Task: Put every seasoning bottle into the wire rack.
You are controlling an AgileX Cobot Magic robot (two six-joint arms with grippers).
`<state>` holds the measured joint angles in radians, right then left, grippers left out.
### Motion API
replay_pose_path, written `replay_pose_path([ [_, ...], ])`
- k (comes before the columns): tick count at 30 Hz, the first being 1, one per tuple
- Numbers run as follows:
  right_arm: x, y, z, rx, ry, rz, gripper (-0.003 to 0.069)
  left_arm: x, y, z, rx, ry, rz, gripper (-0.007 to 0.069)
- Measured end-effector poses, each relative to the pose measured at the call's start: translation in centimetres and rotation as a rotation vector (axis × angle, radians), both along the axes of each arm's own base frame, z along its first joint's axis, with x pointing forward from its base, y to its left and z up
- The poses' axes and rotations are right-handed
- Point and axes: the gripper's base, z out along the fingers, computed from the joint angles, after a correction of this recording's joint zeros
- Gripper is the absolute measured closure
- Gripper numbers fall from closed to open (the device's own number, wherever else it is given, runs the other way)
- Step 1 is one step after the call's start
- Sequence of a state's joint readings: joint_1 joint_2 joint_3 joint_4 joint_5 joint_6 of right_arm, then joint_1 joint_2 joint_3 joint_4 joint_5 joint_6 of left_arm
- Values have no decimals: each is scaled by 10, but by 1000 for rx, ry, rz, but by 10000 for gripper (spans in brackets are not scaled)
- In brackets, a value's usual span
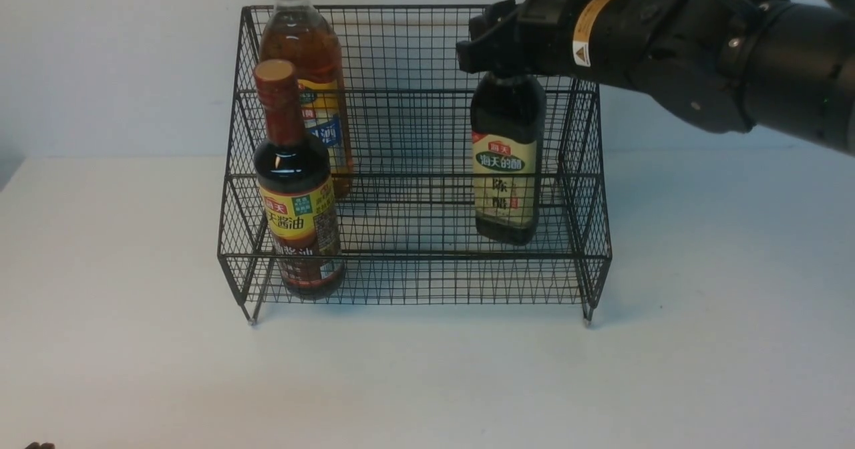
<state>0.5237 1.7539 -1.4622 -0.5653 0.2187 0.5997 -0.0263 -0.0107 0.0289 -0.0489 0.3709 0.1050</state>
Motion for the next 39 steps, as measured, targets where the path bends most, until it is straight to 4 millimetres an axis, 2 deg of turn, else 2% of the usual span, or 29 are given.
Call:
replay_pose_path([
  [13, 0, 0, 0, -6, -1, 0, 359, 0, 0, 0, 0, 0, 0, 629],
  [25, -3, 3, -1, -142, -27, 103, 361, 0, 0, 0, 0, 0, 0, 629],
  [27, -3, 2, -1, -145, -30, 111, 361, 0, 0, 0, 0, 0, 0, 629],
  [33, 10, -22, -1, -57, 21, 46, 361, 0, 0, 0, 0, 0, 0, 629],
  [39, 10, -23, -1, -73, 24, 57, 361, 0, 0, 0, 0, 0, 0, 629],
])
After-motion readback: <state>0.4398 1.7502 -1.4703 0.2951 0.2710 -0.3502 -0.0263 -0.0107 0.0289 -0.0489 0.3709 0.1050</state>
